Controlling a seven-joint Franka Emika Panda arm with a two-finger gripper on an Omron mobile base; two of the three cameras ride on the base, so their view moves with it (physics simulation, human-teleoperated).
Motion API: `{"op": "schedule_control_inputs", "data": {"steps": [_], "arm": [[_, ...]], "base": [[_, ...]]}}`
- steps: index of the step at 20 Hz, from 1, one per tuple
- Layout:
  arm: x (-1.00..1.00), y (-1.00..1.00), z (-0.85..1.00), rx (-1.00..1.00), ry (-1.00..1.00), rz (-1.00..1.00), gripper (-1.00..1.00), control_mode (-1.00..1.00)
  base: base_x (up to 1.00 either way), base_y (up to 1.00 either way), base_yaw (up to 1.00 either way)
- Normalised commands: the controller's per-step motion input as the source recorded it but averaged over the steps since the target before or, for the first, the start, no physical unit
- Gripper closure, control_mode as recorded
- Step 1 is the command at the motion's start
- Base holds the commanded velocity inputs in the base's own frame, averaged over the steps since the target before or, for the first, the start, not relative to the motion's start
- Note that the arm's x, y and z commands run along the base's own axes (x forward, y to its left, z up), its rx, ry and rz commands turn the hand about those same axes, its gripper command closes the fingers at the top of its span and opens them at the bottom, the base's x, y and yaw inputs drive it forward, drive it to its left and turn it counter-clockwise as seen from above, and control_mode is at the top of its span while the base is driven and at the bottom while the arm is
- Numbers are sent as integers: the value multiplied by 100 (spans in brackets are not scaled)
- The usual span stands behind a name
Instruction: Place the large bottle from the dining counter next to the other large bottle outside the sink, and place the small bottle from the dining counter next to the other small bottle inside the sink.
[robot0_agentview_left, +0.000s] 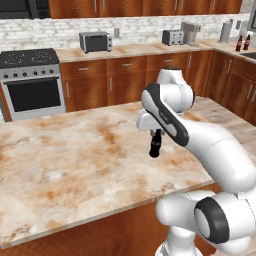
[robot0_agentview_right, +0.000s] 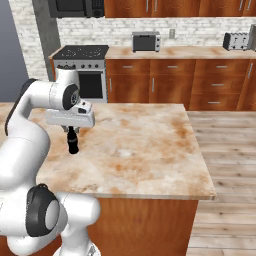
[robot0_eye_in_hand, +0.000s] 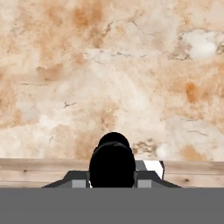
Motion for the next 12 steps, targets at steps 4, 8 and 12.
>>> {"op": "schedule_control_inputs", "data": {"steps": [4, 8, 12], "arm": [[-36, -32, 43, 0, 2, 0, 100, -100], [-10, -21, 25, 0, 2, 1, 100, -100], [0, 0, 0, 0, 0, 0, 100, -100]], "base": [[0, 0, 0], [0, 0, 0], [0, 0, 0]]}}
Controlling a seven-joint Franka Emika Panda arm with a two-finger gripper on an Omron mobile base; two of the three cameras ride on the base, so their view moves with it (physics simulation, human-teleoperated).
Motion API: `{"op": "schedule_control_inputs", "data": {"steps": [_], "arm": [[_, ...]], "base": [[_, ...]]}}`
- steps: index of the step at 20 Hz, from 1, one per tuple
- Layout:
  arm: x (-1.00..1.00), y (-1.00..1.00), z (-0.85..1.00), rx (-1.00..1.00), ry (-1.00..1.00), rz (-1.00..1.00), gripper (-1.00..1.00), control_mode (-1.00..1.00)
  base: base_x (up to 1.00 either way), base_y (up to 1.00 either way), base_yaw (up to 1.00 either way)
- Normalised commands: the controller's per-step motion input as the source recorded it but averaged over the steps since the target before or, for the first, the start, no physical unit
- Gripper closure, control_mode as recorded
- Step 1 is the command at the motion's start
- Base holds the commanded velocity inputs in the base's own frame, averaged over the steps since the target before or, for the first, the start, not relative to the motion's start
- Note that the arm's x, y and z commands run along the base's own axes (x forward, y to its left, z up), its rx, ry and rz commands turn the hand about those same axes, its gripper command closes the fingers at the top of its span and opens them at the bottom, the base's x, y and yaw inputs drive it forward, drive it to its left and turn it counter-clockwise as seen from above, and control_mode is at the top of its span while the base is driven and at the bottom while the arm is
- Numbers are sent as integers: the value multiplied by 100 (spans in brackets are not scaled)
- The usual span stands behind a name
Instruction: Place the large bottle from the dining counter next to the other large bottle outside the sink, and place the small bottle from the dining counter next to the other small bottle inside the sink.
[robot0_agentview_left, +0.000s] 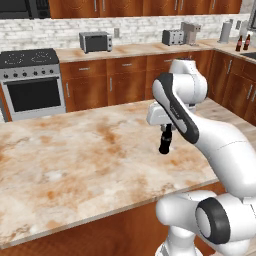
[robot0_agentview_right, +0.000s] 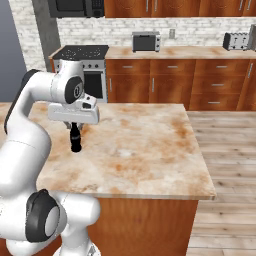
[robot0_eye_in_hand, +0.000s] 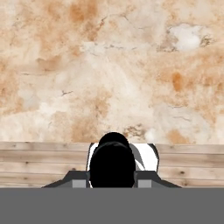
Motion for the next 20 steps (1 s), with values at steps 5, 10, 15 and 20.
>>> {"op": "schedule_control_inputs", "data": {"steps": [5, 10, 15, 20], "arm": [[0, 0, 0, 0, 0, 0, 100, -100], [0, 0, 0, 0, 0, 0, 100, 100], [0, 0, 0, 0, 0, 0, 100, 100], [0, 0, 0, 0, 0, 0, 100, 100]], "base": [[0, 0, 0], [-3, 0, 0], [-85, -12, -8], [-71, -82, -14]]}}
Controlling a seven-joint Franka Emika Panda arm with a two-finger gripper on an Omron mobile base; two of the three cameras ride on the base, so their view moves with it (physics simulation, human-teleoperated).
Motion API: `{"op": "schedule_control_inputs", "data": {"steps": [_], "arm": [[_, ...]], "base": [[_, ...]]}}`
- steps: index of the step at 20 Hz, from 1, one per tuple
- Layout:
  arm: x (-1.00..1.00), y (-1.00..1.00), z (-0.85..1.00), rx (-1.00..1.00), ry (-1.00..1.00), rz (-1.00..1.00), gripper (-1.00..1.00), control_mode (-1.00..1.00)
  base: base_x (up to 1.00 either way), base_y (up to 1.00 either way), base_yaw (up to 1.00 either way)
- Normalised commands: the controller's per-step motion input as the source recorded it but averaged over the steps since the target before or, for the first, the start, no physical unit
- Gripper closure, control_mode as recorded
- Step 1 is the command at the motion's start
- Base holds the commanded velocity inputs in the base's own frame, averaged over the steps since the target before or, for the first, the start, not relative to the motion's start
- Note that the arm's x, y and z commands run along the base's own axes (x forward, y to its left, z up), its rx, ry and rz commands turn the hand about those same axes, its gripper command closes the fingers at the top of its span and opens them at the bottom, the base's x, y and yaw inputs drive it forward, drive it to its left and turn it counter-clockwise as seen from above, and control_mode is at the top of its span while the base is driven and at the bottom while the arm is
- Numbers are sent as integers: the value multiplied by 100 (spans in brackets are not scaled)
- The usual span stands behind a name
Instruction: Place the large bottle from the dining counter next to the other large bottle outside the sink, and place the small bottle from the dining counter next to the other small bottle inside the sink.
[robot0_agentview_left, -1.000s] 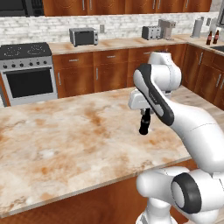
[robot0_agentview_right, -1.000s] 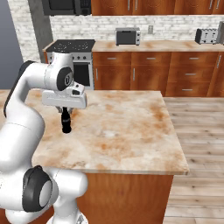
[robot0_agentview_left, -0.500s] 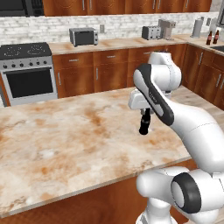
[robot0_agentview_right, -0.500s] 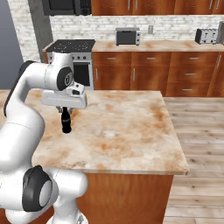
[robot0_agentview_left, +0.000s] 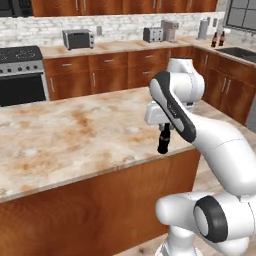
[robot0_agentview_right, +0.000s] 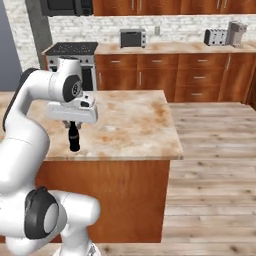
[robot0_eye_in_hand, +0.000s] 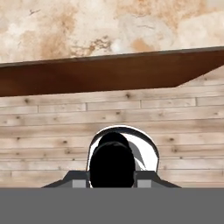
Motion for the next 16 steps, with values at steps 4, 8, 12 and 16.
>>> {"op": "schedule_control_inputs", "data": {"steps": [4, 8, 12, 16], "arm": [[0, 0, 0, 0, 0, 0, 100, 100], [0, 0, 0, 0, 0, 0, 100, 100], [0, 0, 0, 0, 0, 0, 100, 100], [0, 0, 0, 0, 0, 0, 100, 100]], "base": [[-7, -100, -21], [22, -100, -40], [34, -100, -42], [53, -100, -30]]}}
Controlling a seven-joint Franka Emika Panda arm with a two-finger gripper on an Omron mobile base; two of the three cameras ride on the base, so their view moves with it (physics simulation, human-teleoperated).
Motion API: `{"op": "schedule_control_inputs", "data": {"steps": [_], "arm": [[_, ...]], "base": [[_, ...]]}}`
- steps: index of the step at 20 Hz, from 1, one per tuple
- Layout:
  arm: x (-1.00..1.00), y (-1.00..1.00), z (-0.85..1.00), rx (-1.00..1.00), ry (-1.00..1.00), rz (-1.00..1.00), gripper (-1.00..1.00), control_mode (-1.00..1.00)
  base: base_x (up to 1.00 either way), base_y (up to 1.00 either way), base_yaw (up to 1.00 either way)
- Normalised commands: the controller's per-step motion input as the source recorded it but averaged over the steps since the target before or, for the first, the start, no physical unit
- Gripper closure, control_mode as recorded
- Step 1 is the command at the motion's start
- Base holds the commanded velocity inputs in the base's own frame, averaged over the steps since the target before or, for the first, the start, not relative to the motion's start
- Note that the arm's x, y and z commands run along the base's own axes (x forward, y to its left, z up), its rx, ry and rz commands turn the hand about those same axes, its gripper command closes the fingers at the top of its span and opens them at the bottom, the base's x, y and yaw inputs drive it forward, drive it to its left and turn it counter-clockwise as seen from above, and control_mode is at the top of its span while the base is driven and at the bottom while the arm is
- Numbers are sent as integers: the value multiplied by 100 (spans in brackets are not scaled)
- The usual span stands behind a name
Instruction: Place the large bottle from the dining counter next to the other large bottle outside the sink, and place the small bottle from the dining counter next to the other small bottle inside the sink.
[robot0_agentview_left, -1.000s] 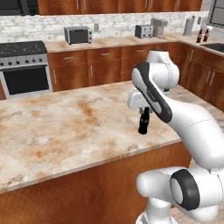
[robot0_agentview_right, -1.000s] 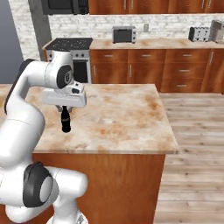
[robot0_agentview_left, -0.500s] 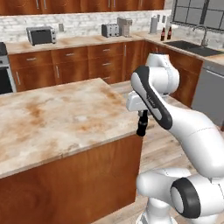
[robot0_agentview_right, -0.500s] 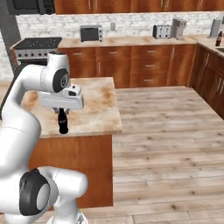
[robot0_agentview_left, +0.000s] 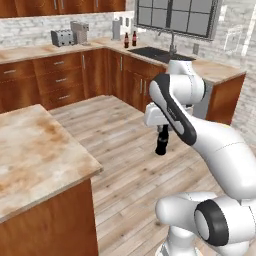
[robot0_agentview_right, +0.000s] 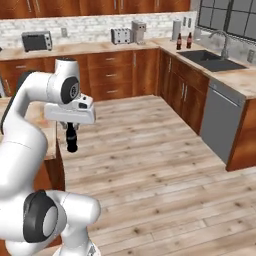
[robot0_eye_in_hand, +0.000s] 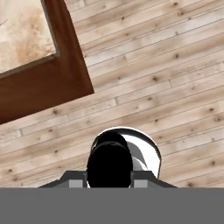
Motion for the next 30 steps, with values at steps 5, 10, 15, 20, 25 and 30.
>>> {"op": "schedule_control_inputs", "data": {"steps": [5, 10, 15, 20, 25, 30], "arm": [[0, 0, 0, 0, 0, 0, 100, 100], [0, 0, 0, 0, 0, 0, 100, 100], [0, 0, 0, 0, 0, 0, 100, 100], [0, 0, 0, 0, 0, 0, 100, 100], [0, 0, 0, 0, 0, 0, 100, 100], [0, 0, 0, 0, 0, 0, 100, 100]], "base": [[50, -96, -1], [90, -66, 15], [100, -55, 20], [98, -19, 14], [99, 0, 10], [85, 0, 6]]}}
